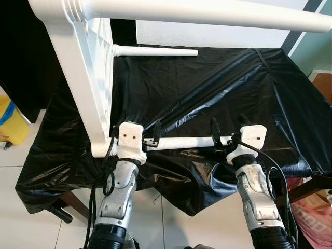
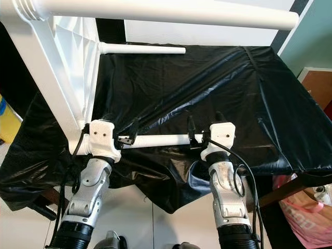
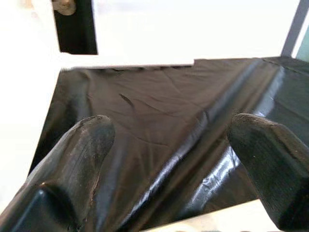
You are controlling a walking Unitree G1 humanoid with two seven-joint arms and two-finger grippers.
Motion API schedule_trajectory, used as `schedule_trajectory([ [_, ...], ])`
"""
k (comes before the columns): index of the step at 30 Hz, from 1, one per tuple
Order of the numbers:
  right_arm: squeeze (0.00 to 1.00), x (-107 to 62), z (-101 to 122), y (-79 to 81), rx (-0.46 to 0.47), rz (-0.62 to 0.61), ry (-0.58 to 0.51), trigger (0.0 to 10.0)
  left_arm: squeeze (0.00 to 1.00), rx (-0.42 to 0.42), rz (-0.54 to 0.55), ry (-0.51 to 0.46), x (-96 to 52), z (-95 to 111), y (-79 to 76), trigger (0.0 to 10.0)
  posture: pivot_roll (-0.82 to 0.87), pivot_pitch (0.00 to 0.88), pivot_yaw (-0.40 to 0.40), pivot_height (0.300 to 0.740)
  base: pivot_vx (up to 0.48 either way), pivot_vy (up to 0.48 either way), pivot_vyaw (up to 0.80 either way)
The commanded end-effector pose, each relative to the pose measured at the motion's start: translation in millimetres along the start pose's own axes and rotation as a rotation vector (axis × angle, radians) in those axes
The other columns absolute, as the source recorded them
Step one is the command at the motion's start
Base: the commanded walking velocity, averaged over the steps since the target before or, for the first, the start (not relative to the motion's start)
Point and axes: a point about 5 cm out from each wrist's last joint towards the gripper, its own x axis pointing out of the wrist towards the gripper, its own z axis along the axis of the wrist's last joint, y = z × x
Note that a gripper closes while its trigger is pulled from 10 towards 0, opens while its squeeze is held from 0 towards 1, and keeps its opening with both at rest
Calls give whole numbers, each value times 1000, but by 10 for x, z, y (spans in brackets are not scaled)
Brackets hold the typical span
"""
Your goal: Building children table
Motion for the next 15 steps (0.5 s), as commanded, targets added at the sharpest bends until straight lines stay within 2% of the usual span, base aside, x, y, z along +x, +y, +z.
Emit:
schedule_trajectory([
  [1,302,-52,-65,6,-2,-1,21,10000,0,-27,-9,9,-33,-55,-40,10000,22,39,-71,740,0,0,0],
  [2,451,-66,-93,11,-1,-2,30,10000,0,-52,-16,9,-43,-70,-46,10000,23,31,-69,740,0,0,0],
  [3,1000,-85,-120,22,23,8,31,10000,59,-78,-18,4,-55,-83,-44,10000,26,24,-68,740,0,0,0],
  [4,1000,-98,-136,29,38,15,29,10000,59,-90,-16,-2,-61,-92,-40,10000,26,24,-68,740,0,0,0],
  [5,1000,-103,-151,35,28,14,33,10000,1000,-115,-32,-21,-62,-81,-47,10000,28,14,-72,740,0,0,0],
  [9,1000,-94,-158,49,8,14,33,10000,1000,-118,-59,-37,-52,-70,-76,10000,29,13,-74,740,0,0,0],
  [10,820,-75,-138,72,5,35,23,10000,1000,-90,-83,-19,-36,-88,-114,10000,33,10,-73,740,0,0,0],
  [11,0,-41,-86,78,-28,54,-3,10000,0,-67,-112,3,-22,-112,-157,10000,41,5,-72,740,0,0,0],
  [14,0,-18,-49,81,-54,66,-21,10000,0,-59,-142,23,-10,-128,-197,10000,43,4,-71,740,0,0,0],
  [15,0,13,-9,67,-100,65,-39,10000,0,-60,-162,29,0,-122,-228,10000,47,0,-69,740,0,0,0],
])
